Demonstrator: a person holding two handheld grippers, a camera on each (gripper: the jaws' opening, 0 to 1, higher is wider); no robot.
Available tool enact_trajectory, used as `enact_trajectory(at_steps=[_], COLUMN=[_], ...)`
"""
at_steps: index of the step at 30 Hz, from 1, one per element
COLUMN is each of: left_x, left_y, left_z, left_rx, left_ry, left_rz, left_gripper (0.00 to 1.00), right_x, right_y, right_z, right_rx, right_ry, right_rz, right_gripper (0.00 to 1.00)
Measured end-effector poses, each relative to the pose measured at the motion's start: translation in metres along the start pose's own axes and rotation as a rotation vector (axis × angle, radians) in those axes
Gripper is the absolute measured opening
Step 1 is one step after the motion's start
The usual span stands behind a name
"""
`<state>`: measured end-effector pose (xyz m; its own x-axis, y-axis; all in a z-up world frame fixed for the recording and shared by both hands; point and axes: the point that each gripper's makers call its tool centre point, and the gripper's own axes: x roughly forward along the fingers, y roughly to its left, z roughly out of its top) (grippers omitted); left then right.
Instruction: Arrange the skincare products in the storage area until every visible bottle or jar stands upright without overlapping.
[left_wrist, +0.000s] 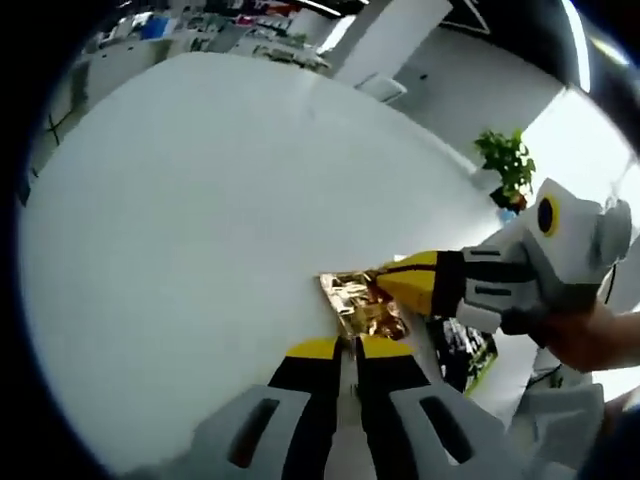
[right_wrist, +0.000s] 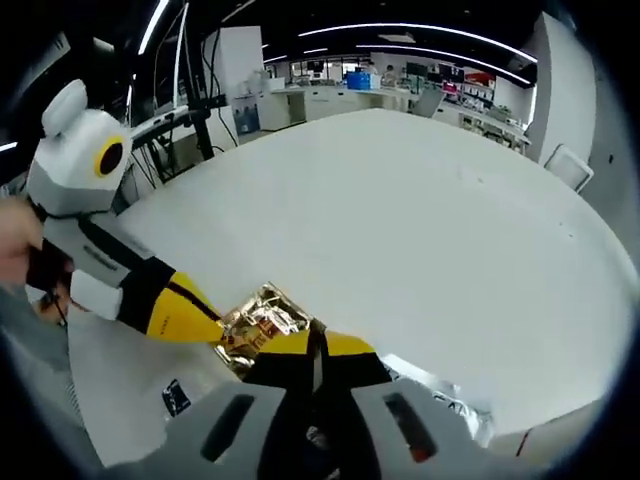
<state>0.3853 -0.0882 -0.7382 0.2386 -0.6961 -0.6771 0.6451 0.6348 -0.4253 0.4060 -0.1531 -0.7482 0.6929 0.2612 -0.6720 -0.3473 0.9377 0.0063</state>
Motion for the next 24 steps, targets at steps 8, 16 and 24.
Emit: enact_trajectory(at_steps=[8, 16, 24], left_x=[0.005, 0.029, 0.030], left_y=[-0.015, -0.018, -0.015], left_z=[0.020, 0.017, 0.014], left_rx=[0.403, 0.632, 0.586], left_ry=[-0.003, 0.070, 0.073], left_rz=[0.013, 0.029, 0.051], left_gripper=[0.11, 0.15, 0.16], right_x=[0.000, 0.001, 0.001], right_y=[0.000, 0.001, 0.001], right_z=[0.001, 0.001, 0.003], right_rx=[-0.028, -0.096, -0.171], right_ry=[-0.003, 0.007, 0.000], right_rz=[0.009, 0.021, 0.019], right_gripper=[0.03, 0.03, 0.07])
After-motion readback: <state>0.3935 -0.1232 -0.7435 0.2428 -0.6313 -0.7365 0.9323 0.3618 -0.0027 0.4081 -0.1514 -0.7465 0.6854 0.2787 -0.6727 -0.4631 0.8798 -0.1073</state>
